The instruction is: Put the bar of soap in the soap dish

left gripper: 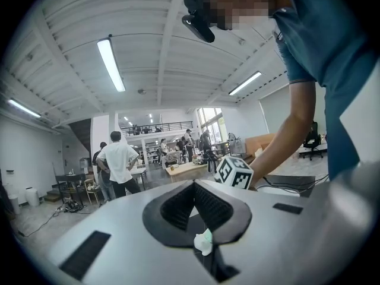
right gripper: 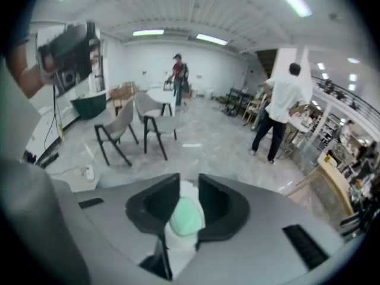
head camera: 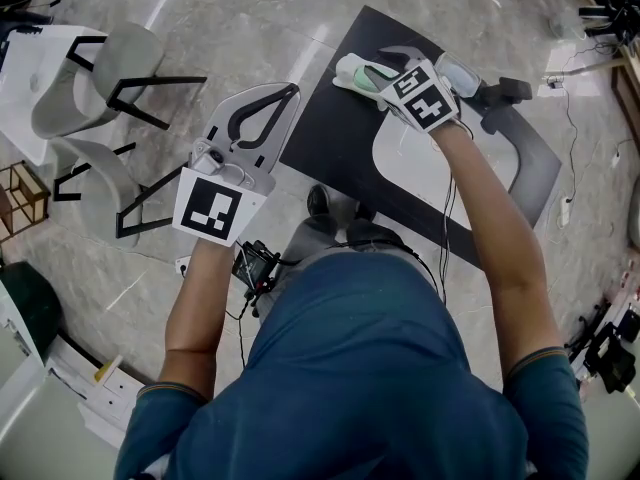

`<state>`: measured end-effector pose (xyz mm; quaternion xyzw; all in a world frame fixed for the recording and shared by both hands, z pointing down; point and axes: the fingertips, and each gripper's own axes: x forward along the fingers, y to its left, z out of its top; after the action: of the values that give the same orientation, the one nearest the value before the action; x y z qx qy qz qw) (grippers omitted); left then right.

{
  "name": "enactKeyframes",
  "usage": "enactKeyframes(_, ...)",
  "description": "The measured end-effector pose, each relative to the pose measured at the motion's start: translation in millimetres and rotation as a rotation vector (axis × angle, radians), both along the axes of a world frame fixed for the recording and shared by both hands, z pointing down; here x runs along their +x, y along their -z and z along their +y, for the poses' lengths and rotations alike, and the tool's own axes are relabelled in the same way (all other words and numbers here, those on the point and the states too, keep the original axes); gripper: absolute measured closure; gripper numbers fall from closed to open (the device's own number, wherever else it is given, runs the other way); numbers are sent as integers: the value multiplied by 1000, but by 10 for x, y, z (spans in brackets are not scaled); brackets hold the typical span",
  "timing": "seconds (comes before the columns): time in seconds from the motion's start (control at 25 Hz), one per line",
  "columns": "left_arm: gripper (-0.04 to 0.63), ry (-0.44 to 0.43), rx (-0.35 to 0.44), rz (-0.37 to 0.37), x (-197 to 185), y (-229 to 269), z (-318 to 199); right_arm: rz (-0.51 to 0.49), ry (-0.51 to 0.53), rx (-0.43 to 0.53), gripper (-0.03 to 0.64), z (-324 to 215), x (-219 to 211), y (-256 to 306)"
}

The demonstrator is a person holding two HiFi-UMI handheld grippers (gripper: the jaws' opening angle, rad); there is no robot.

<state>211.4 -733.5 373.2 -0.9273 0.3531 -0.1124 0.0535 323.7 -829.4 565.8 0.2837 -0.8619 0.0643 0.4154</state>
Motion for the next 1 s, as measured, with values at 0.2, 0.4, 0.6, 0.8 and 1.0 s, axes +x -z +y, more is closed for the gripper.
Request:
enactKeyframes(0.2,594,-40,23,-3,113,157,71,-441,-153,211,601,162,-55,1398)
enactKeyframes(0.4,594,-80,37,-1,241,320,177,-690,-133,348,601,666,59,2481)
enactKeyframes(0.6,594,-133,58,-16,391,438,272,-683,-96,429,603,1111,185,2927)
enactKeyframes(0.8,594,-190,93,-46,539,565,382,-634,-106,484,603,1383,289,3061)
enactKeyframes(1.0,594,-218,113,-56,623,660,478,-618,-119,510,603,1566,348,3123)
